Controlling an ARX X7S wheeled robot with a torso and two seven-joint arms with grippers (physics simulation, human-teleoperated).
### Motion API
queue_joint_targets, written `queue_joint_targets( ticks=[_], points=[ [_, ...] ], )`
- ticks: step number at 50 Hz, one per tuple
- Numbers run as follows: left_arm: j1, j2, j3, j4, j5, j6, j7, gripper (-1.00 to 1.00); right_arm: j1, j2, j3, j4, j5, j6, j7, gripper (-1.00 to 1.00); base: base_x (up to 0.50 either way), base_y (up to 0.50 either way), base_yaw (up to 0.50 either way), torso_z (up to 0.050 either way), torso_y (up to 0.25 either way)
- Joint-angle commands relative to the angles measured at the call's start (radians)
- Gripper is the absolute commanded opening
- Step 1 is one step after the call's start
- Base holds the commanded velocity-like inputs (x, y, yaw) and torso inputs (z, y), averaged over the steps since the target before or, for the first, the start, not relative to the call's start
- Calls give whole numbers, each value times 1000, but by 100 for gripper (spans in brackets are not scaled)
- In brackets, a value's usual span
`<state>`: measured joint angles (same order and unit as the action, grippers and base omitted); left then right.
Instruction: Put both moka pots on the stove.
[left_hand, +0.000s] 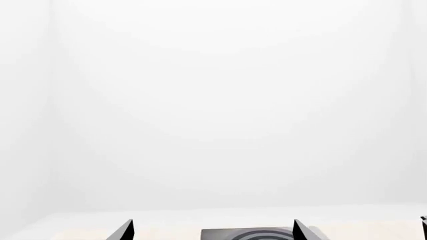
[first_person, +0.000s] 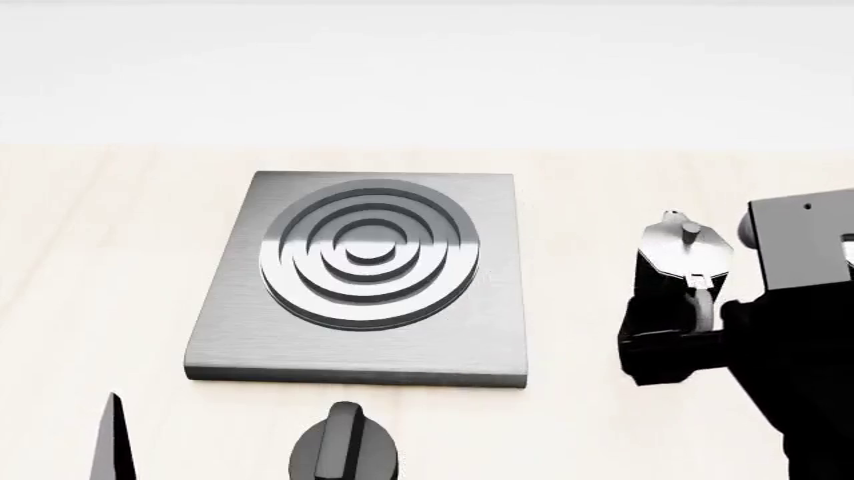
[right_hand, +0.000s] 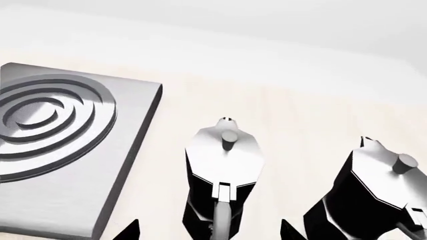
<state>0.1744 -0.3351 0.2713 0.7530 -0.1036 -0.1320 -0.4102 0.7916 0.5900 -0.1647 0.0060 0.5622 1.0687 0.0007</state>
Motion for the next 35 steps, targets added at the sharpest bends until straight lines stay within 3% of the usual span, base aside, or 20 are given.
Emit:
queue_joint_targets(
  ticks=[1,35],
  points=[
    [-2,-5,1,-2,-4,1,-6,100,14,-18,-34,85,-31,-52,-17,100,0,0,0,0,0],
    [-12,-14,18,-19,-8,8,-16,100,72,-83,-72,386,-101,-224,-59,100,0,0,0,0,0]
  ],
)
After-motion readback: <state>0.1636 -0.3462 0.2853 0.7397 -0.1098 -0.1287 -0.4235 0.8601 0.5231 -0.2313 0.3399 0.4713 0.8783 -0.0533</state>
